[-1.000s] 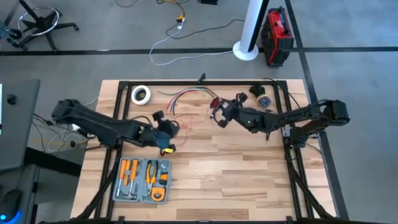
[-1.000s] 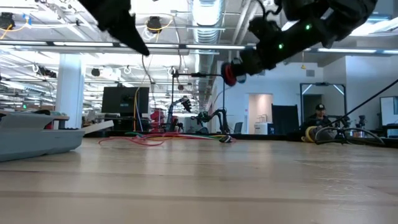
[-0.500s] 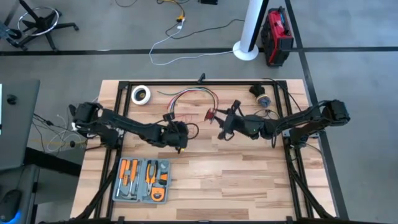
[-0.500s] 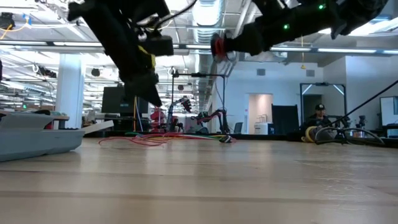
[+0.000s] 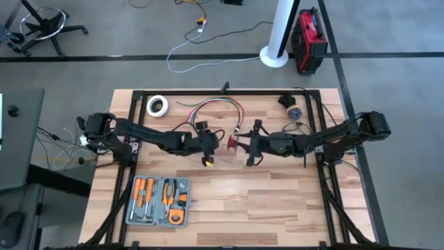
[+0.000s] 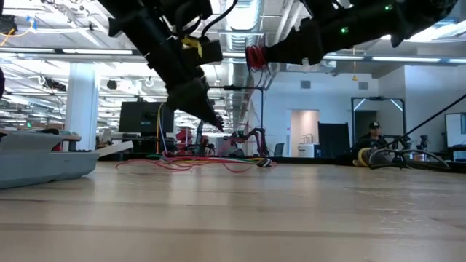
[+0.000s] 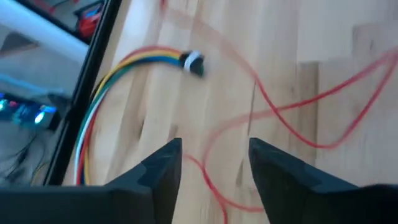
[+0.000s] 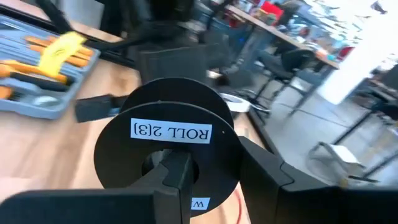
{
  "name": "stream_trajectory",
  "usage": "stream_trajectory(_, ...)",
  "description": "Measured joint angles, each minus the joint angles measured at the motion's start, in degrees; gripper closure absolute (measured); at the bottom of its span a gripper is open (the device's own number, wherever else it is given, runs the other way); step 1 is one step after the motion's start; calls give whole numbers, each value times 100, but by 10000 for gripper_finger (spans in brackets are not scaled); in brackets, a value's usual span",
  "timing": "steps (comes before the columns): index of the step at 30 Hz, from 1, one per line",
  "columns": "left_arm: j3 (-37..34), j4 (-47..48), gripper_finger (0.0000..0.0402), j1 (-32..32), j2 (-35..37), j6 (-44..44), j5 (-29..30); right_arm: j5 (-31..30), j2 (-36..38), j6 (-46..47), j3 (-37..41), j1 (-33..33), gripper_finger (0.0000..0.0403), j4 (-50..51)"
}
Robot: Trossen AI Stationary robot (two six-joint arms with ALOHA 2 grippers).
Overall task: Coil cords
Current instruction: Uncoil the red wire from the black spool
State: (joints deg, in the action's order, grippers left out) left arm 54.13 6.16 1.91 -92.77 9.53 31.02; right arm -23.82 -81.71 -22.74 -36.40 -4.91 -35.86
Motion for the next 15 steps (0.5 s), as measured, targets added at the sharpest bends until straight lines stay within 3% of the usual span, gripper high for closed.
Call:
stream_trajectory(8, 0, -357, 205, -363, 2, 386, -1134, 298, 0, 238, 0, -81, 295, 133)
stream_trajectory(15, 0, -399, 204, -748, 2, 709, -1313, 298, 0, 441, 0, -199, 295, 258)
